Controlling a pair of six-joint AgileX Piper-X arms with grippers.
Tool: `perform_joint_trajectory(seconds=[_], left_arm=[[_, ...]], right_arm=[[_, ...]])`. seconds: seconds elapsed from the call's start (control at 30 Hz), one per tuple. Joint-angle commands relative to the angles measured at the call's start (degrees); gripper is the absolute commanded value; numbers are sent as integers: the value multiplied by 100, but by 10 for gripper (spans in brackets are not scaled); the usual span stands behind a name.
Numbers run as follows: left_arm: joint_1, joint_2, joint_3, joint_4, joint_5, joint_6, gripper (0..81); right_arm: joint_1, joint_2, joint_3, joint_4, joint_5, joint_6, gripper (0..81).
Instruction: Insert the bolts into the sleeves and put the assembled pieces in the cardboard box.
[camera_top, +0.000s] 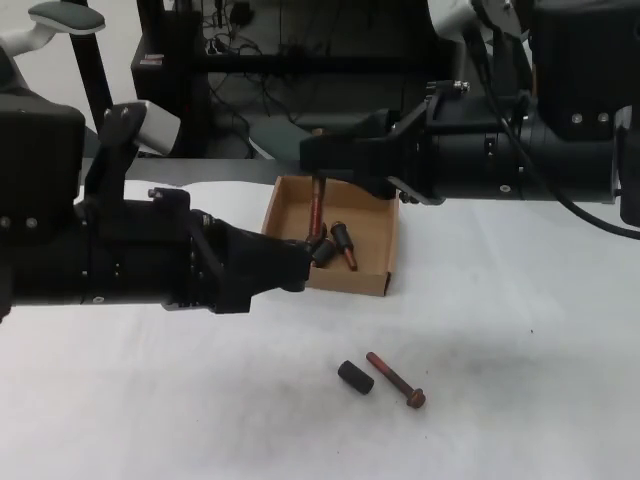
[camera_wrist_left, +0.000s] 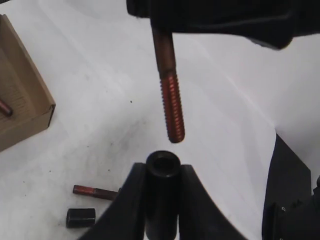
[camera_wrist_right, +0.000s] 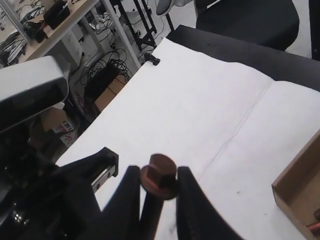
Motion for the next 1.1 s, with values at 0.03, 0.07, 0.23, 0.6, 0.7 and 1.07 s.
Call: perform_joint_trajectory(seconds=[0.03,0.07,0.23,0.6,0.7,1.07], left_arm=[[11,-33,-51,-141,138,-27,17],[11,-33,-51,-141,167,-27,17],[11,-33,-51,-141,202,-27,17],[11,-33,-51,-271,204,-176,17],[11,-33,-51,-544,204,-358,17],[11,-33,-51,-536,204,-374,17]], right_arm=[[-4,-15,-8,-312,-45,-124,6],[-4,-15,-8,-391,-45,-127,6],[-4,-15,-8,-438,-45,1,6],[218,-15,-8,-438,-96,0,6],[223,-15,-8,-395,-96,0,6],[193,-7,-8,-399,-96,-43,6]])
